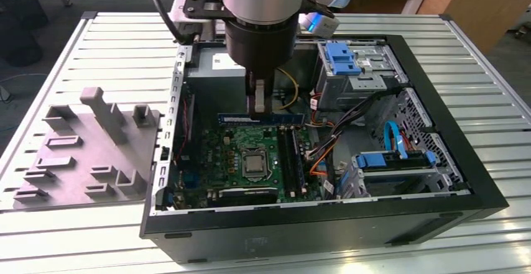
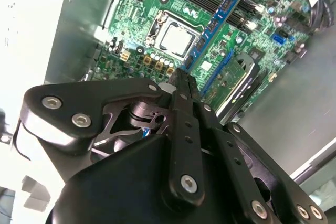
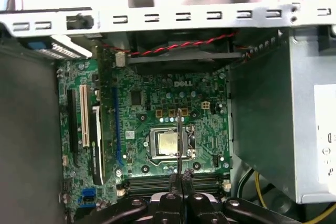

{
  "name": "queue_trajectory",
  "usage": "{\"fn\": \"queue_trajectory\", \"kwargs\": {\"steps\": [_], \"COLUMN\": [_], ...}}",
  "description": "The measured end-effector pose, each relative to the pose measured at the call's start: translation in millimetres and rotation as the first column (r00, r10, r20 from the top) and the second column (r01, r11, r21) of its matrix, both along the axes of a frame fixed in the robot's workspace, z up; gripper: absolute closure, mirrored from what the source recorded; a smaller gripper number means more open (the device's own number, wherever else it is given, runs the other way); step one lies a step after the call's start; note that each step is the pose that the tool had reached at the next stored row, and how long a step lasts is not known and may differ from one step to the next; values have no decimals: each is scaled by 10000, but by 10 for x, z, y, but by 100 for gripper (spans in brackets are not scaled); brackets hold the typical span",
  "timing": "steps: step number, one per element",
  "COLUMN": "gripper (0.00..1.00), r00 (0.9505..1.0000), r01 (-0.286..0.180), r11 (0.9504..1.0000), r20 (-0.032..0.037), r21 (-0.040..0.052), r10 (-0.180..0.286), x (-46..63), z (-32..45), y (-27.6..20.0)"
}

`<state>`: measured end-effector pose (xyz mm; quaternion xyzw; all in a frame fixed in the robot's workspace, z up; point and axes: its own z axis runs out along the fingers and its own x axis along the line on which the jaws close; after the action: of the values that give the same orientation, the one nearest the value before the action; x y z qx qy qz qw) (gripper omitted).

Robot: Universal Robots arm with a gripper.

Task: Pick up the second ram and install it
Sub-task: 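Insert the second ram into the second slot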

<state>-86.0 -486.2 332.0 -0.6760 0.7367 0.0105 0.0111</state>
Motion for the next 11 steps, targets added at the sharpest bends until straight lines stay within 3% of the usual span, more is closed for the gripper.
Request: {"fn": "queue_trajectory", "kwargs": {"steps": [3, 6, 11], "gripper": [89, 89, 89], "r00": [9985, 9941, 9800], "r01": [539, 1087, 1992], "r11": [9985, 9941, 9800], "r20": [0, 0, 0], "r21": [1, 1, 0], "r10": [-539, -1087, -1992], "x": [0, 0, 0], "z": [-5, -10, -20], "y": [0, 0, 0]}}
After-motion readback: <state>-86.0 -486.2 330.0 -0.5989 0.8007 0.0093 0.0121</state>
